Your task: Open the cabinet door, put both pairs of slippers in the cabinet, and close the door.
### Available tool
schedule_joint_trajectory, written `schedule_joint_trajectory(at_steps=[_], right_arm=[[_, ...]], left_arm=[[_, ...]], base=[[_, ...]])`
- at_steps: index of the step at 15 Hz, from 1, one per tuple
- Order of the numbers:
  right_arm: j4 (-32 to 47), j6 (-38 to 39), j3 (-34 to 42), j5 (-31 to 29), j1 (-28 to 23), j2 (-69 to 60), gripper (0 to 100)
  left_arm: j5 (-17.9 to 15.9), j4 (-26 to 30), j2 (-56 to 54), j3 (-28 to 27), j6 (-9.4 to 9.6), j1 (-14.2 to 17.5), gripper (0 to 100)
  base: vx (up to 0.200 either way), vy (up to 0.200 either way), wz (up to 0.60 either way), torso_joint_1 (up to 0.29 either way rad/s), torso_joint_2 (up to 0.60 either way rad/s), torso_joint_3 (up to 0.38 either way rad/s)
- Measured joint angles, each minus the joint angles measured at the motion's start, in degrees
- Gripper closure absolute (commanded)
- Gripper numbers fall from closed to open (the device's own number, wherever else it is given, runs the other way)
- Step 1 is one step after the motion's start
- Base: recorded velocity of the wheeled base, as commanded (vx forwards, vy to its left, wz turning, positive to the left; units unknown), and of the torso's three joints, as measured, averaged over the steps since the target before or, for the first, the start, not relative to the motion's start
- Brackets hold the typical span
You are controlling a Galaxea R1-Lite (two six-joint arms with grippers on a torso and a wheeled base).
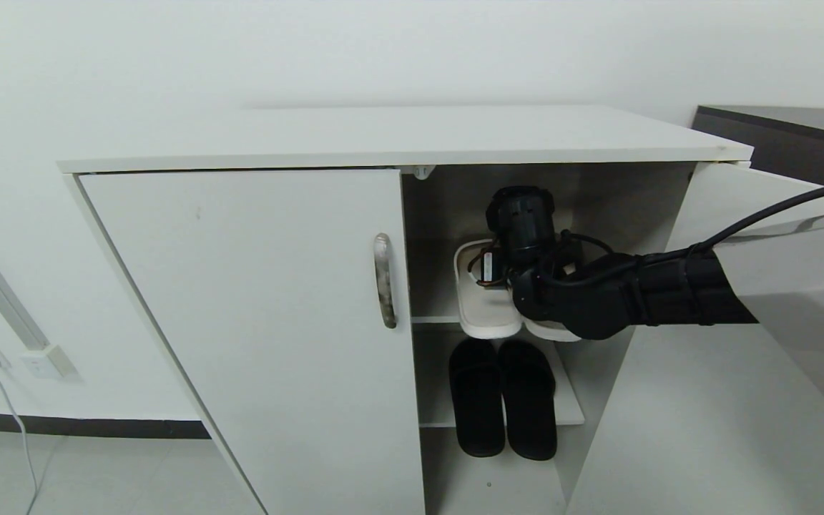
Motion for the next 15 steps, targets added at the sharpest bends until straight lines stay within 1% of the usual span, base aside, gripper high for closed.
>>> schedule_joint_trajectory(at_steps=[5, 6, 9, 15], right_arm=[[0.1, 0.1, 0.3, 0.0, 0.0, 0.1, 100], [0.1, 0.4, 0.3, 0.0, 0.0, 0.1, 0], [0.9, 0.5, 0.8, 0.0, 0.0, 0.1, 0], [0.7, 0.5, 7.5, -0.3, 2.5, -3.9, 0]], left_arm=[[0.0, 0.0, 0.0, 0.0, 0.0, 0.0, 100], [0.0, 0.0, 0.0, 0.0, 0.02, 0.0, 100], [0.0, 0.0, 0.0, 0.0, 0.02, 0.0, 100], [0.0, 0.0, 0.0, 0.0, 0.0, 0.0, 100]], base=[[0.0, 0.0, 0.0, 0.0, 0.0, 0.0], [0.0, 0.0, 0.0, 0.0, 0.0, 0.0], [0.0, 0.0, 0.0, 0.0, 0.0, 0.0], [0.0, 0.0, 0.0, 0.0, 0.0, 0.0]])
